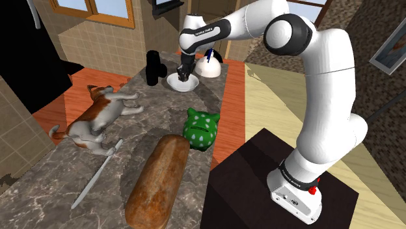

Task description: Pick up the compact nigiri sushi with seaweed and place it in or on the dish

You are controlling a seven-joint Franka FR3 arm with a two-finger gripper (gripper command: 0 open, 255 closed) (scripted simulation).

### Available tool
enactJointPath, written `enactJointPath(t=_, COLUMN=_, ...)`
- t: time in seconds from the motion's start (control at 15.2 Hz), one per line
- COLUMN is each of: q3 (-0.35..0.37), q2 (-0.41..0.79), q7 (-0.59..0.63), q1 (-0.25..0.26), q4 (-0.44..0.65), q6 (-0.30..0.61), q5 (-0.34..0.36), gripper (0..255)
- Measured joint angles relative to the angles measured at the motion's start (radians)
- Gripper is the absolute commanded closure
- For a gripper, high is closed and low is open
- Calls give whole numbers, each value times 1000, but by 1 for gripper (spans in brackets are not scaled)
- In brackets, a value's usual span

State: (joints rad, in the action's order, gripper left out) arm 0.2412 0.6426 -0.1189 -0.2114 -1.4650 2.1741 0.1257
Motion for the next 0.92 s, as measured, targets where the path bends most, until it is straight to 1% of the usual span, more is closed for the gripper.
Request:
enactJointPath(t=0.4, q3=-1, q2=8, q7=-1, q1=-1, q4=-4, q6=12, q5=1, gripper=255)
enactJointPath(t=0.46, q3=-1, q2=8, q7=-1, q1=-1, q4=-4, q6=12, q5=2, gripper=0)
enactJointPath(t=0.86, q3=-1, q2=8, q7=-1, q1=-1, q4=-4, q6=12, q5=2, gripper=0)
enactJointPath(t=0.92, q3=0, q2=-3, q7=-3, q1=-3, q4=-4, q6=0, q5=-1, gripper=0)
